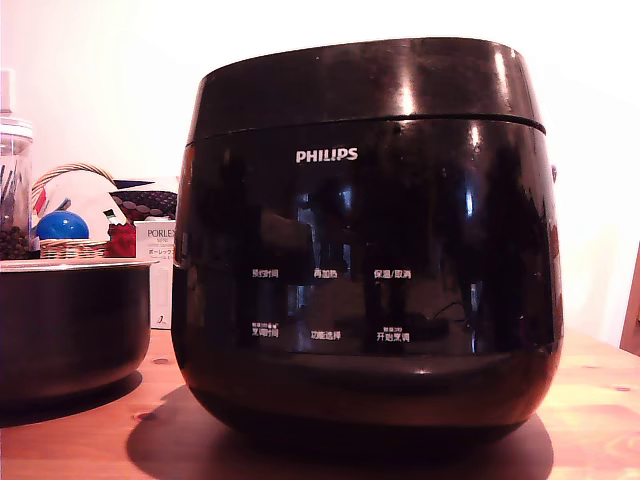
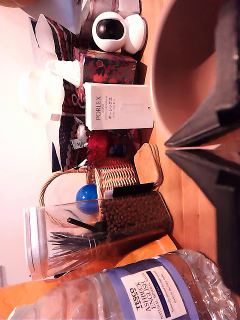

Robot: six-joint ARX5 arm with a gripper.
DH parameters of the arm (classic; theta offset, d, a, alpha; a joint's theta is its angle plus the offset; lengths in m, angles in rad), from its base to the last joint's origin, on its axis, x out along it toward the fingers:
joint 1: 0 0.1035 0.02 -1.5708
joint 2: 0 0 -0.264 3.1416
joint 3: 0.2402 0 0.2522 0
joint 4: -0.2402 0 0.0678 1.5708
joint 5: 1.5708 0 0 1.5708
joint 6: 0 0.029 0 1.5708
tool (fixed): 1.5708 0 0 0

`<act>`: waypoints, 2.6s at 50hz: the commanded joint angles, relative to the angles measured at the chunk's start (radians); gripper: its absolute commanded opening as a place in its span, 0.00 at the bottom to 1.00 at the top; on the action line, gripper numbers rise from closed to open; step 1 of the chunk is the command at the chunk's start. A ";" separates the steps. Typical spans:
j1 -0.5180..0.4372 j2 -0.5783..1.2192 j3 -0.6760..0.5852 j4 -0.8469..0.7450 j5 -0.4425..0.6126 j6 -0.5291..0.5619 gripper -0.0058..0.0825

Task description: Open the rice cooker by pressing the large metal button on the top of its lid with medium force

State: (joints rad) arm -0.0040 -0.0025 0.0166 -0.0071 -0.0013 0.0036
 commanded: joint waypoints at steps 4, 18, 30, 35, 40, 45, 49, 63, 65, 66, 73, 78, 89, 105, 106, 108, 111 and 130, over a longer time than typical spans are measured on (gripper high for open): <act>0.047 -0.010 -0.041 0.047 0.179 -0.083 0.04; 0.047 -0.010 -0.035 0.125 0.253 -0.159 0.04; 0.041 -0.010 0.060 0.131 0.583 -0.383 0.04; 0.027 -0.010 0.124 0.075 0.715 -0.417 0.04; 0.011 0.003 0.191 0.002 0.823 -0.423 0.04; -0.007 0.043 0.244 -0.056 0.909 -0.423 0.04; -0.023 0.088 0.276 -0.074 0.972 -0.422 0.04; -0.101 0.286 0.344 -0.074 0.985 -0.310 0.04; -0.119 0.321 0.350 -0.072 0.985 -0.277 0.04; -0.129 0.338 0.353 -0.072 0.985 -0.277 0.04; -0.209 0.457 0.391 -0.067 0.953 -0.169 0.04; -0.283 0.535 0.425 -0.047 0.917 -0.097 0.04; -0.475 0.713 0.495 0.026 0.760 0.026 0.04; -0.683 0.950 0.577 0.151 0.614 0.111 0.04; -0.691 0.961 0.582 0.159 0.610 0.111 0.04; -0.705 0.982 0.593 0.173 0.593 0.121 0.04; -0.724 1.012 0.609 0.190 0.572 0.121 0.04; -0.765 1.155 0.640 0.246 0.515 0.162 0.04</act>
State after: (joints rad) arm -0.7643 1.1378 0.6544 0.2192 0.5144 0.1608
